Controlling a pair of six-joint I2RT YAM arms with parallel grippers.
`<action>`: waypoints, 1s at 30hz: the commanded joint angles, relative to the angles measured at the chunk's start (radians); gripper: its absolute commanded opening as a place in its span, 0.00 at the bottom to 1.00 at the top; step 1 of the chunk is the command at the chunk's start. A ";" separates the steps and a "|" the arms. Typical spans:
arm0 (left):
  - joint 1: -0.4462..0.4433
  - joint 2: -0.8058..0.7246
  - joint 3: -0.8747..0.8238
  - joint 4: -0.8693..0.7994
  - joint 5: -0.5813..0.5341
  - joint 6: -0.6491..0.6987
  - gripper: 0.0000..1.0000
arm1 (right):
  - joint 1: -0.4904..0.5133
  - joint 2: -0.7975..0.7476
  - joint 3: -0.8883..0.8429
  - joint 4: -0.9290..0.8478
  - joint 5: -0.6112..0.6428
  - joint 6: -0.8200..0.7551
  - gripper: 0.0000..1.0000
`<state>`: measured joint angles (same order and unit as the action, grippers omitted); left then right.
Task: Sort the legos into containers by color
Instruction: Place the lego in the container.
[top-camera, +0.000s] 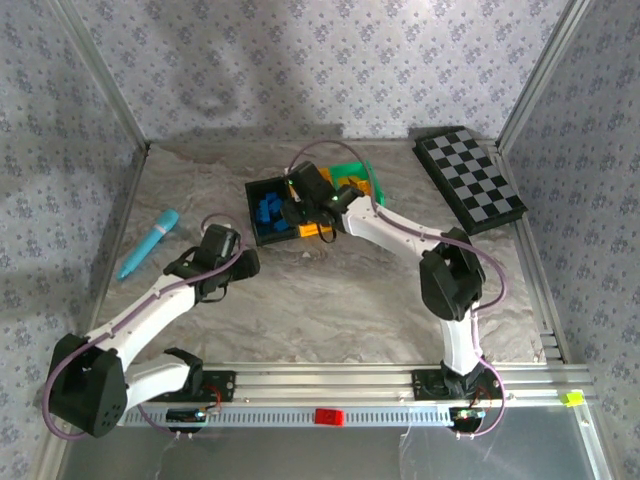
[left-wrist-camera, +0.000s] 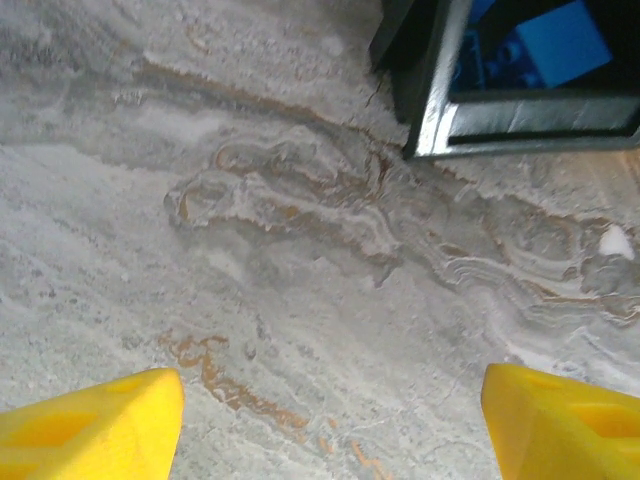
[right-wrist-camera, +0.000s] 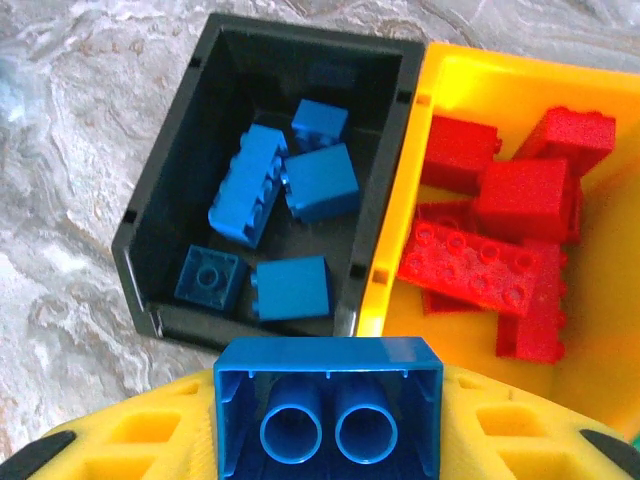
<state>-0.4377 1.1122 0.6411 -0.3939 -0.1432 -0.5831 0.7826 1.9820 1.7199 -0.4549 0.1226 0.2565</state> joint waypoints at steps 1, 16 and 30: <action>0.009 -0.028 -0.017 -0.013 -0.001 -0.023 0.78 | -0.015 0.067 0.103 -0.051 -0.038 -0.020 0.35; 0.013 -0.026 -0.022 -0.002 0.040 -0.006 0.78 | -0.036 0.386 0.564 -0.132 -0.126 -0.014 0.35; 0.013 -0.052 -0.034 -0.021 0.054 -0.009 0.78 | -0.069 0.555 0.730 -0.119 -0.182 0.046 0.38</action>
<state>-0.4316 1.0733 0.6125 -0.3973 -0.1120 -0.5926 0.7261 2.4973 2.3981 -0.5632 -0.0246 0.2733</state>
